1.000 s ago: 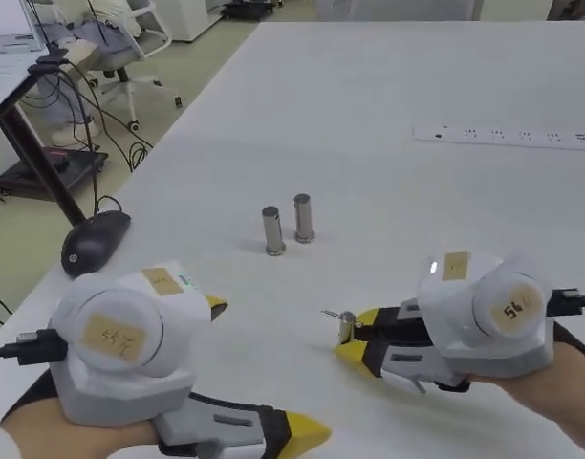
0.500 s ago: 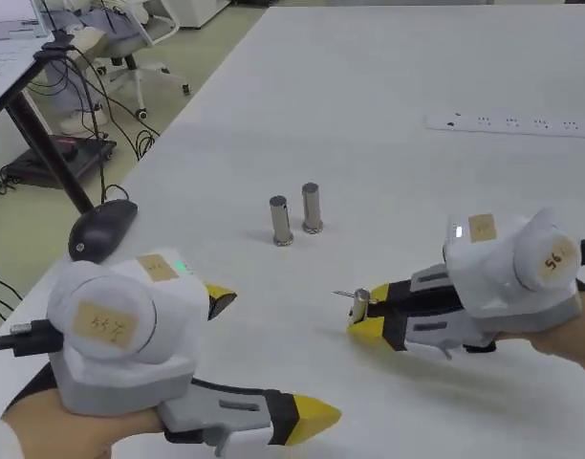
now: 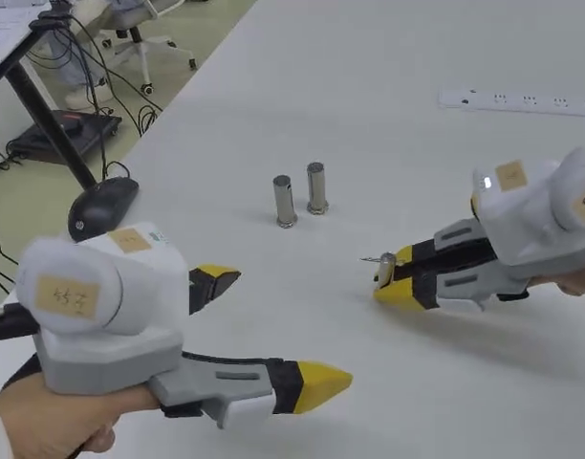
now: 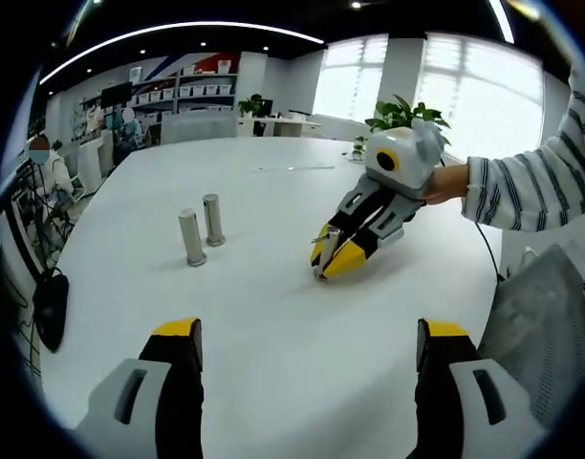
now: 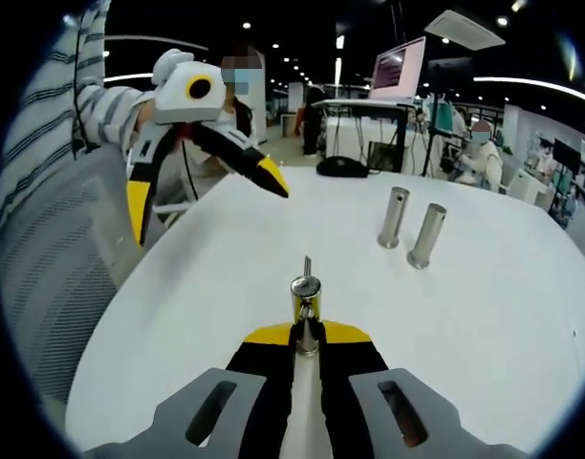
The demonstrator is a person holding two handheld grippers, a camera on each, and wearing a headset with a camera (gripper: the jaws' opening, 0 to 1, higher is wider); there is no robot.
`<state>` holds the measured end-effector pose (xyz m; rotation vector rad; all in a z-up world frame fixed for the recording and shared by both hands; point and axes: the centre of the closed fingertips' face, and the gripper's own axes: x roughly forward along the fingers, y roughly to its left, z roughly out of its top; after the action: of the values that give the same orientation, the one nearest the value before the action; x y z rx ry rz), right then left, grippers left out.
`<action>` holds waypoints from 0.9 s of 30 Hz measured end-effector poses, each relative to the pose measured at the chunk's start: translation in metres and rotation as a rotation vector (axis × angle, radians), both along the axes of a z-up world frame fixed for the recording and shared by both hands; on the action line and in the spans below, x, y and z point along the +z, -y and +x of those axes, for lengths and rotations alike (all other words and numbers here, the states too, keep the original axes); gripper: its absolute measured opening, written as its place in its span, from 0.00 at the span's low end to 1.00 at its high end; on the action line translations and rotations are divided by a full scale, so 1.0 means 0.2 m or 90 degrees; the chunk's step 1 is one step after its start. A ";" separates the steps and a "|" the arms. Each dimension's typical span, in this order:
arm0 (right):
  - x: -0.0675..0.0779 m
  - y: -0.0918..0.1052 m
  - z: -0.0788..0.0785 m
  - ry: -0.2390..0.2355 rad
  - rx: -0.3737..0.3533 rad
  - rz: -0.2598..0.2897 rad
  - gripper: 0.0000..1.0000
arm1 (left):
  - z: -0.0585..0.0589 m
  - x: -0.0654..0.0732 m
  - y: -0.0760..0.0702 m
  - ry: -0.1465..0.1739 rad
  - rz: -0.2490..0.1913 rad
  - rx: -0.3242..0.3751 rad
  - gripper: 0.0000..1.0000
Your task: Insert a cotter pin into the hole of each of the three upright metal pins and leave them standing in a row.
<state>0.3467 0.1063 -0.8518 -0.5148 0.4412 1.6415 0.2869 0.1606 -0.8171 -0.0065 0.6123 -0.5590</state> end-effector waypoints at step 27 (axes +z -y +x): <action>-0.04 -0.01 -0.03 -0.080 -0.052 0.021 0.19 | -0.02 0.00 0.02 -0.010 -0.010 -0.018 0.90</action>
<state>0.3403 0.1085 -0.8595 -0.3651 0.5205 1.6049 0.2831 0.1564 -0.8173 -0.0165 0.6241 -0.5919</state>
